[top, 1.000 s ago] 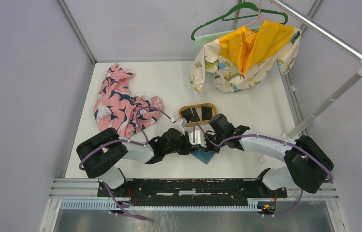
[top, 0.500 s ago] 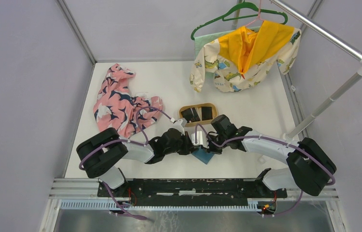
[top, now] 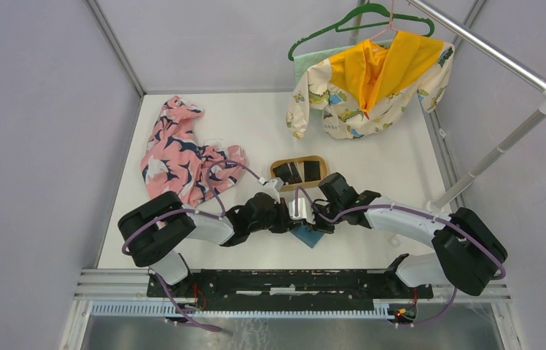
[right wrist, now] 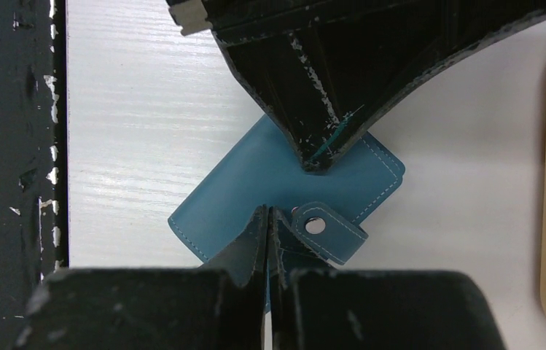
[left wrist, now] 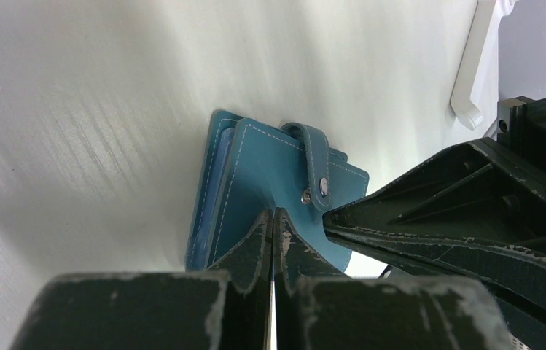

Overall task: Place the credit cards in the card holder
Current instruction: Close the card holder at the center of the board.

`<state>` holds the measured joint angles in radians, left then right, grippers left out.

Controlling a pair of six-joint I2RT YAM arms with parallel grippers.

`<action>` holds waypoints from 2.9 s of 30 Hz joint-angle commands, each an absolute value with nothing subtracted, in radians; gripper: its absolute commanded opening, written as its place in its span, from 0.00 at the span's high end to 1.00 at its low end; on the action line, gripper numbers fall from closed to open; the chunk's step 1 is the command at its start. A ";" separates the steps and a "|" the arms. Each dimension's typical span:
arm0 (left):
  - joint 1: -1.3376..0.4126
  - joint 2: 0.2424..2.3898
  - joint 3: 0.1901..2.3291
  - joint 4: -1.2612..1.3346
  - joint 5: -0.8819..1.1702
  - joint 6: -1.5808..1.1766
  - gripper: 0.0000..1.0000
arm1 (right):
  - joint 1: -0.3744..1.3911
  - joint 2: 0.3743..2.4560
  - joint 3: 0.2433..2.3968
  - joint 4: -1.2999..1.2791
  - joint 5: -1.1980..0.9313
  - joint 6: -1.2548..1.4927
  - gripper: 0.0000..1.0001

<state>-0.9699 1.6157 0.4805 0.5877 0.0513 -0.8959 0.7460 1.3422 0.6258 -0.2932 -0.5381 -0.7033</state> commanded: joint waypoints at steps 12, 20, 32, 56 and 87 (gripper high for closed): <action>-0.968 1.636 0.486 0.559 0.049 -0.888 0.98 | 0.720 1.229 0.688 -0.393 -0.636 -0.822 0.75; -0.968 1.638 0.494 0.555 0.046 -0.895 0.98 | 0.742 1.167 0.591 -0.193 -0.414 -0.743 0.46; -0.970 1.649 0.486 0.577 0.051 -0.907 0.98 | 0.813 1.233 0.562 -0.158 -0.297 -0.755 0.46; -0.968 1.642 0.474 0.580 0.051 -0.902 0.98 | 0.847 1.260 0.563 -0.162 -0.230 -0.793 0.91; -0.969 1.642 0.487 0.568 0.055 -0.901 0.98 | 0.852 1.243 0.546 -0.221 -0.322 -0.838 1.00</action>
